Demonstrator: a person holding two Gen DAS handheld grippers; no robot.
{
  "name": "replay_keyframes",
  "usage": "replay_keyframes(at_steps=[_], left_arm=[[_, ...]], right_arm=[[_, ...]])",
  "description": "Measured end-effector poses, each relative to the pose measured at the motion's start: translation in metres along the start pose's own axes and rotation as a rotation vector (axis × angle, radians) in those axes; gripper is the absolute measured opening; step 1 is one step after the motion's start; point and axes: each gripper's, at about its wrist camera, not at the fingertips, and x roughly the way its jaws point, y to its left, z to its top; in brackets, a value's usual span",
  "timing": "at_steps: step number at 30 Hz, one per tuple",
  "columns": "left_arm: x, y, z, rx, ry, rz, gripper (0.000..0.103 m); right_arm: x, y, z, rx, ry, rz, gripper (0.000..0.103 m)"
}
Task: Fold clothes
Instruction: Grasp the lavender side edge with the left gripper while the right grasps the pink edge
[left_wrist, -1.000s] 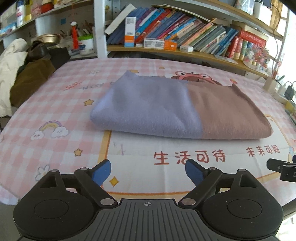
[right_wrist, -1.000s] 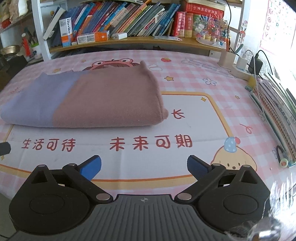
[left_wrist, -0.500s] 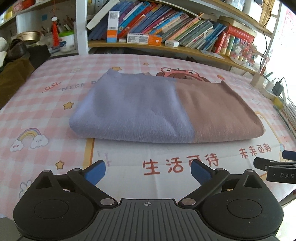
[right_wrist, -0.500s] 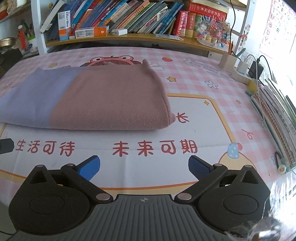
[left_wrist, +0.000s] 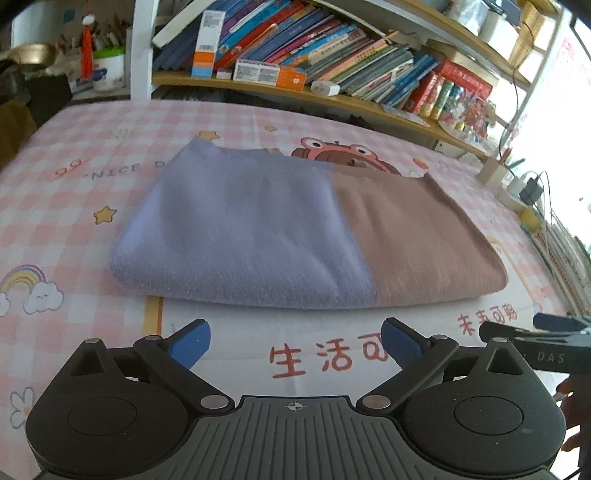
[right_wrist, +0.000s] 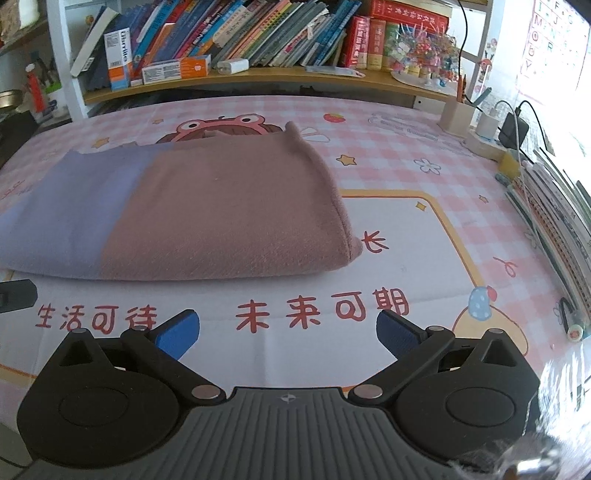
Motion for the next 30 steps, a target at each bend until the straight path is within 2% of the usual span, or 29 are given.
replay_keyframes(at_steps=[3,6,9,11,13,14,15,17,21,25,28,30], left_arm=[[-0.001,0.018,0.013,-0.098,0.011,-0.021,0.101],[0.003,0.046,0.018,-0.298,0.011,-0.096,0.1],[0.013,0.076,0.015,-0.547,0.013,-0.174,0.099],[0.018,0.088,0.013,-0.651,-0.005,-0.185,0.098],[0.022,0.098,0.011,-0.744,-0.026,-0.191,0.091],[0.023,0.102,0.01,-0.783,-0.037,-0.189,0.083],[0.025,0.106,0.009,-0.817,-0.048,-0.184,0.077],[0.029,0.112,0.007,-0.879,-0.056,-0.19,0.074],[0.035,0.124,0.007,-0.974,-0.068,-0.23,0.074],[0.042,0.137,0.005,-1.061,-0.08,-0.266,0.071],[0.045,0.145,0.007,-1.086,-0.07,-0.249,0.056],[0.048,0.15,0.011,-1.103,-0.059,-0.236,0.049]], right_arm=[[0.002,0.001,0.002,0.008,0.005,-0.002,0.103],[0.003,0.0,0.004,0.024,0.011,-0.006,0.103],[0.003,-0.003,0.005,0.055,0.018,-0.012,0.103],[0.002,-0.007,0.006,0.082,0.02,-0.011,0.103],[0.002,-0.01,0.007,0.11,0.031,-0.01,0.103],[0.002,-0.012,0.007,0.122,0.038,-0.011,0.103],[0.003,-0.013,0.008,0.132,0.045,-0.01,0.103],[0.002,-0.014,0.008,0.147,0.053,0.0,0.103],[0.0,-0.017,0.012,0.193,0.039,0.0,0.103],[0.006,-0.022,0.022,0.253,0.047,-0.051,0.103],[0.018,-0.033,0.035,0.329,0.076,-0.072,0.103],[0.024,-0.039,0.044,0.36,0.058,-0.067,0.1]])
